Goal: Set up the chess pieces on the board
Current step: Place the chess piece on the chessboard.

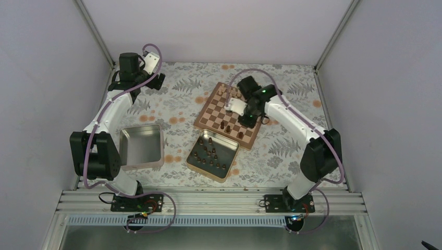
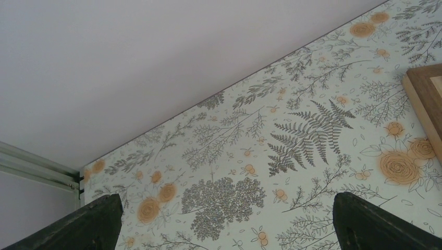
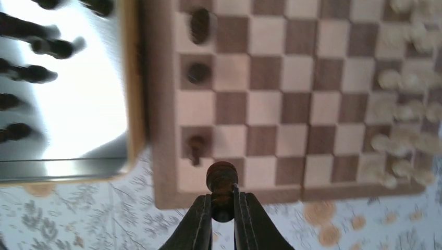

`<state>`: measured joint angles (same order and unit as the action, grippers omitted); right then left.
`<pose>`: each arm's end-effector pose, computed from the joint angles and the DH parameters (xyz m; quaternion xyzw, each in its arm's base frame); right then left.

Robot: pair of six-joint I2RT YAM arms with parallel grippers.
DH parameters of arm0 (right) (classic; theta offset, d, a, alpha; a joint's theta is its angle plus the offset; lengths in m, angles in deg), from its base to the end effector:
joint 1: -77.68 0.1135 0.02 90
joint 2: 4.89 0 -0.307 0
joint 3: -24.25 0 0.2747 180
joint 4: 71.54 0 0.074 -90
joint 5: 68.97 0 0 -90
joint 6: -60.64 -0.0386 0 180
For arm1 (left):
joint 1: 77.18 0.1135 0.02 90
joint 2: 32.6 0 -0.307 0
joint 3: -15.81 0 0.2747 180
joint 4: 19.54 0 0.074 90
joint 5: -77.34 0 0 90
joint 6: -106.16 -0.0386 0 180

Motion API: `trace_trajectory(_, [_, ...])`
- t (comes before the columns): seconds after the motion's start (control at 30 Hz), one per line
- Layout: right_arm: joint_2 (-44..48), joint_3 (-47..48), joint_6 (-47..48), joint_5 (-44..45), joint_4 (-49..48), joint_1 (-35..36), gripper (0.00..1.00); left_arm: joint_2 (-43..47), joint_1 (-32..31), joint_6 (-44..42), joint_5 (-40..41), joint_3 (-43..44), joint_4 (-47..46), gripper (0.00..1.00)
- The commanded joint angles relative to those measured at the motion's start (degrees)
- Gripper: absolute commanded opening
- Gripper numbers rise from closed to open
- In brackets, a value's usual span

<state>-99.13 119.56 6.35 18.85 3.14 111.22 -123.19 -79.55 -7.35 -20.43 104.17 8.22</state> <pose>0.2902 0.1941 0.3168 -0.5645 0.8128 0.0161 0.1428 0.3943 -0.0215 0.3537 0.2265 0.8345 0.0338 0.5012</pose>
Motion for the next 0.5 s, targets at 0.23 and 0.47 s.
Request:
trace_trajectory(0.23, [-3.17, -4.01, 4.19, 0.77, -1.08, -8.06, 0.1, 1.74, 0.12, 0.22, -0.39, 1.01, -0.46, 1.0])
trace_trajectory(0.47, [-5.42, -7.74, 4.12, -0.91, -4.02, -9.13, 0.1, 1.02, 0.09, 0.31, -0.64, 1.67, -0.13, 1.0])
